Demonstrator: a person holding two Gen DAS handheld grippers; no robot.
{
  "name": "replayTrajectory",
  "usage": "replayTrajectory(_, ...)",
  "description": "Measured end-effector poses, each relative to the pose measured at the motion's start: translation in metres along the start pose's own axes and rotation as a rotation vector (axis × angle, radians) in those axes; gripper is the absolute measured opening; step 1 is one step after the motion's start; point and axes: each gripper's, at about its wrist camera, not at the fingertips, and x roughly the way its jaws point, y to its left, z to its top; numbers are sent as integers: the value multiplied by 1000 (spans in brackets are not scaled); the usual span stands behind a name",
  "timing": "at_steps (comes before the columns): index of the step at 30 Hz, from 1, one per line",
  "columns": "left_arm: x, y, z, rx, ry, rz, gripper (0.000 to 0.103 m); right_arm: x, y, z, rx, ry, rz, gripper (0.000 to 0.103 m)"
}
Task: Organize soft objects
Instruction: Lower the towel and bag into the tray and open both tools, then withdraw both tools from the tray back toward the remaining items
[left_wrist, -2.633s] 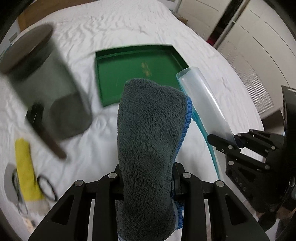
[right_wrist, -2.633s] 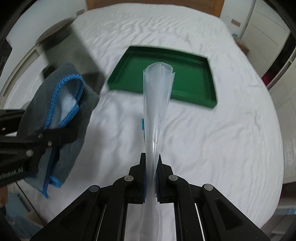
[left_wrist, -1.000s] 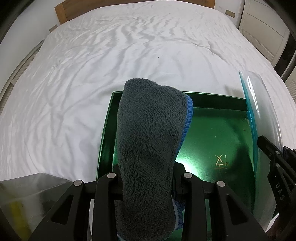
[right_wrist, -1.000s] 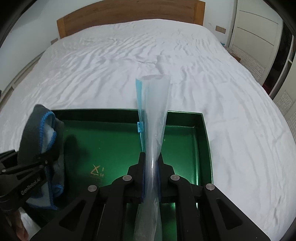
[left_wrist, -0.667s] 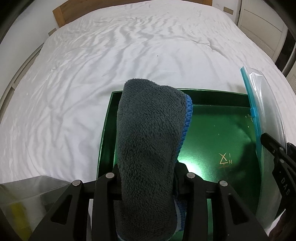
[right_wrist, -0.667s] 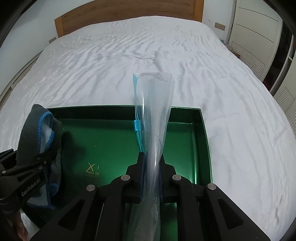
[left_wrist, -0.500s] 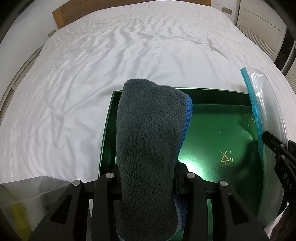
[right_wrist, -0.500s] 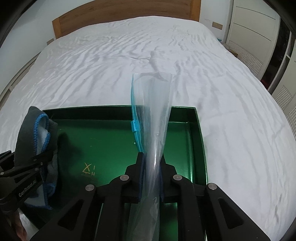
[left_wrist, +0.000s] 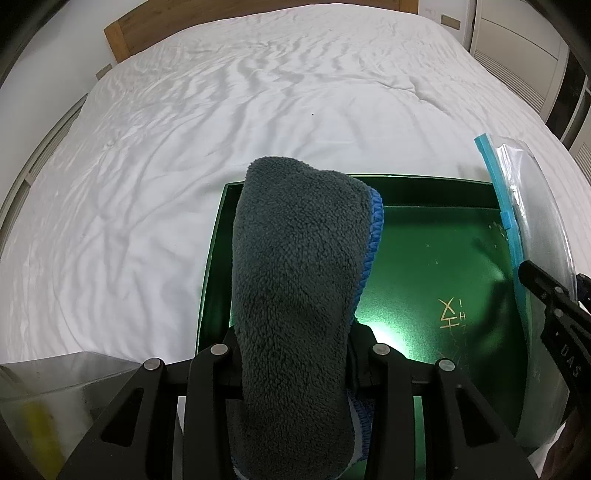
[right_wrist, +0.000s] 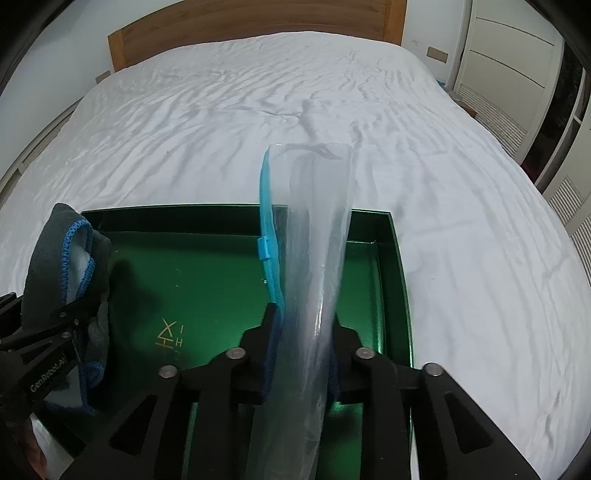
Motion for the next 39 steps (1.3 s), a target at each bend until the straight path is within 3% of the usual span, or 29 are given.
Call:
replayTrajectory(5, -1, 0, 0, 3, -5, 3, 33, -1, 3, -1, -11, -6, -12, 60)
replayTrajectory(7, -1, 1, 0, -3, -5, -2, 34, -2, 5, -1, -17, -11, -8, 62)
replayTrajectory(10, -3, 2, 0, -10, -15, -8, 35, -6, 7, -1, -23, -26, -4, 75)
replayTrajectory(14, -8, 2, 0, -18, -34, -12, 37, -12, 8, 0, -35, -51, 7, 83)
replayTrajectory(20, -19, 3, 1, -25, -79, -19, 51, -20, 8, -1, -37, -82, 2, 96)
replayTrajectory(29, -43, 0, 1, -2, -157, -12, 72, -47, 8, -9, -41, -146, -30, 103)
replayTrajectory(39, -100, -4, -18, 13, -210, -104, 72, -107, 0, -33, -19, -199, -131, 103)
